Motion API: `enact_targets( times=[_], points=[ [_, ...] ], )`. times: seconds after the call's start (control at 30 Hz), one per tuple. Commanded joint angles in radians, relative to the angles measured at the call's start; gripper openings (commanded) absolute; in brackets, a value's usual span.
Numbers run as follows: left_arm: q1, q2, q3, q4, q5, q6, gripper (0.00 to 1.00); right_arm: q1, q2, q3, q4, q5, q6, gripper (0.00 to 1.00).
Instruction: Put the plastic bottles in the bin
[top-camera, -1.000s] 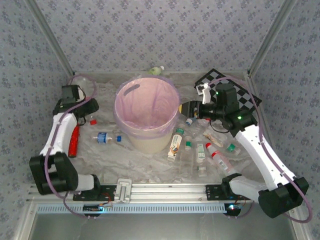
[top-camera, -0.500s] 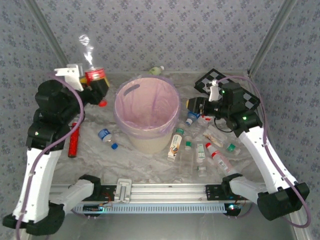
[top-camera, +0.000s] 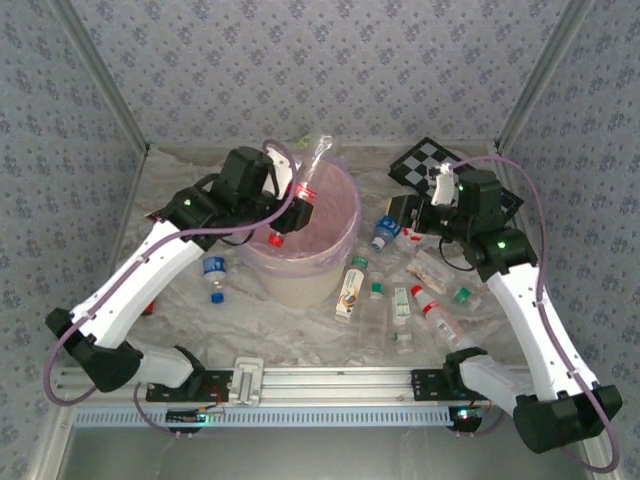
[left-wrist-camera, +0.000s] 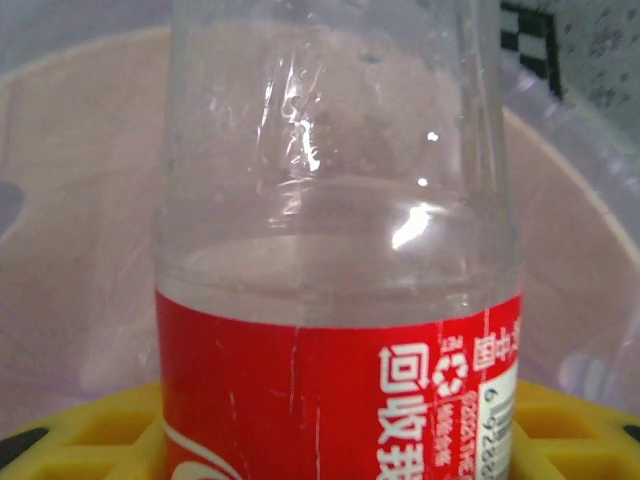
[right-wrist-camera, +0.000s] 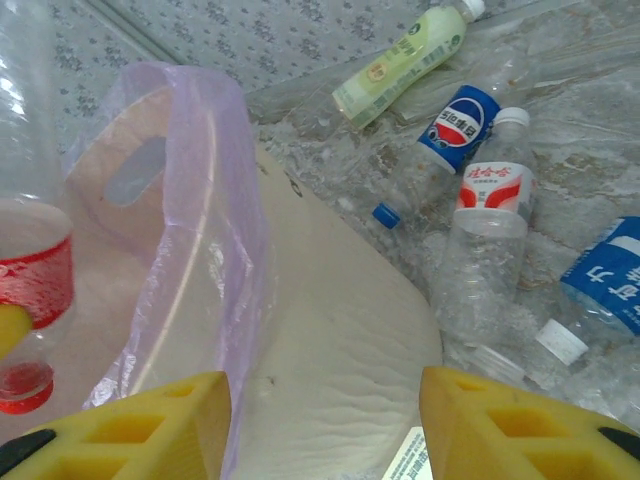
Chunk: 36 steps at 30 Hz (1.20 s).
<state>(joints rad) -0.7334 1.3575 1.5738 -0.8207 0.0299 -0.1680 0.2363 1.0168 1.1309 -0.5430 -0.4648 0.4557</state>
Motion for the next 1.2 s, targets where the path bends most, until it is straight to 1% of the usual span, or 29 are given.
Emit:
enact_targets(
  times=[0.0,0.13,0.17,0.2,0.3,0.33,0.47,0.6,0.67,0.9,1.03,1.17],
  points=[
    [-0.004,-0.041,-0.045,0.003,-0.028,-0.005,0.10,-0.019,-0.017,-0.017,-0.028,0.019,-0.017,0.54],
    [-0.004,-0.039,-0.117,0.072,-0.011,-0.044,0.11,-0.026,-0.008,-0.023,-0.026,0.011,-0.015,0.55],
    [-0.004,-0.037,-0.130,0.081,-0.005,-0.053,0.12,-0.028,-0.007,-0.026,-0.023,0.011,-0.015,0.54],
    [-0.004,-0.034,-0.141,0.089,-0.002,-0.059,0.15,-0.029,-0.008,-0.029,-0.022,0.011,-0.015,0.55],
    [-0.004,-0.025,-0.168,0.115,0.001,-0.065,0.30,-0.034,-0.009,-0.037,-0.026,0.015,-0.021,0.55],
    [-0.004,-0.019,-0.167,0.115,0.001,-0.068,0.32,-0.036,-0.011,-0.039,-0.029,0.015,-0.024,0.55],
    [-0.004,-0.008,-0.163,0.125,0.004,-0.074,0.49,-0.044,-0.013,-0.046,-0.036,0.013,-0.028,0.55],
    [-0.004,-0.009,-0.148,0.126,0.010,-0.078,0.60,-0.051,-0.021,-0.055,-0.037,0.008,-0.029,0.56],
    [-0.003,-0.008,-0.143,0.123,0.007,-0.075,0.67,-0.054,-0.020,-0.056,-0.038,0.003,-0.029,0.56],
    [-0.004,-0.001,-0.120,0.118,0.010,-0.074,0.74,-0.058,-0.017,-0.057,-0.041,-0.009,-0.031,0.57],
    [-0.004,-0.002,-0.098,0.111,0.018,-0.068,0.80,-0.060,-0.015,-0.061,-0.043,-0.015,-0.033,0.57],
    [-0.004,-0.023,-0.063,0.084,-0.005,-0.052,0.81,-0.066,-0.012,-0.052,-0.051,-0.017,-0.042,0.57]
  ],
)
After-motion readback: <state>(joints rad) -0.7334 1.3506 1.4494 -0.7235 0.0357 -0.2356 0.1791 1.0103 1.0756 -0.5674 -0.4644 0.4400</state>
